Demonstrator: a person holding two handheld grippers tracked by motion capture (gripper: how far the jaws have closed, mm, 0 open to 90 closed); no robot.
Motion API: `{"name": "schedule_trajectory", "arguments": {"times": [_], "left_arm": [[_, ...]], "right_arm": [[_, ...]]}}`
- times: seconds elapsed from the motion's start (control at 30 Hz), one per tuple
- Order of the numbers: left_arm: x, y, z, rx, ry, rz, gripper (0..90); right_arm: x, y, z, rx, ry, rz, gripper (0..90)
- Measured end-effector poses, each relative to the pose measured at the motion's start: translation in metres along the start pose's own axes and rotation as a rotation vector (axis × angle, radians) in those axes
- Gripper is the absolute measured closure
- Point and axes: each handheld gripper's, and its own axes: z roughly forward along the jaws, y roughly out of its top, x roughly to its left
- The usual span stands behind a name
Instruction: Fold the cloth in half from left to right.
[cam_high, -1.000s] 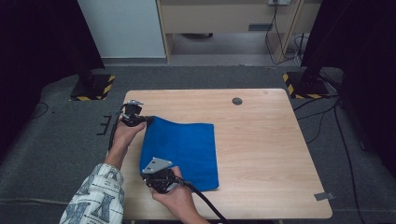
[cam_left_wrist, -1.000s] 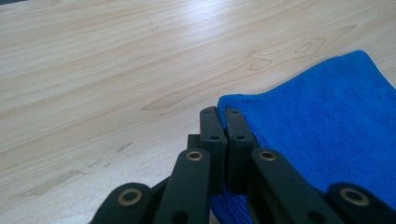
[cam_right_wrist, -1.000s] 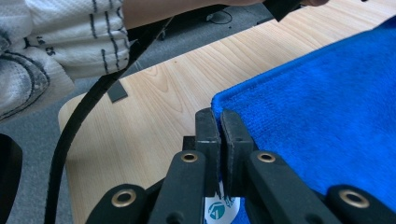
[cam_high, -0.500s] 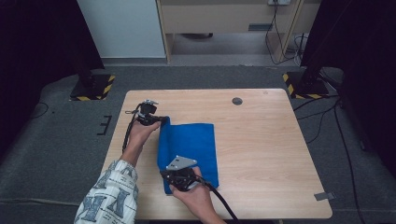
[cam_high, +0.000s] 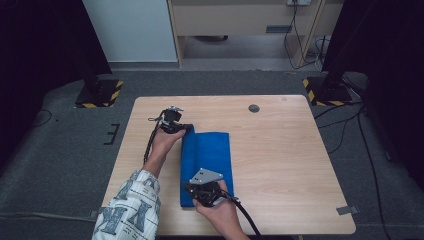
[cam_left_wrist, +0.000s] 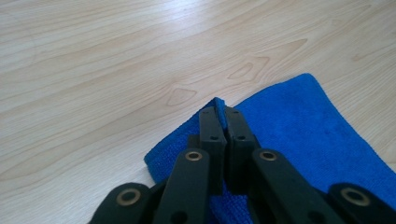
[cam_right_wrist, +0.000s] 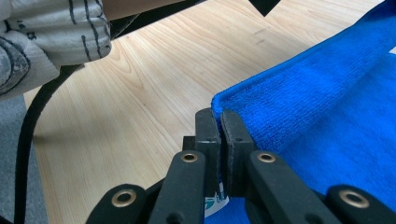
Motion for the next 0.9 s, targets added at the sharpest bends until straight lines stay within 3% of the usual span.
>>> {"name": "schedule_trajectory", "arguments": {"times": [0.9], "left_arm": [[-0.039,0.008,0.026,0.0,-0.03,0.03,87.2]], "right_arm": [[-0.018,-0.027,-0.033,0.005,-0.042,0.04,87.4]]}}
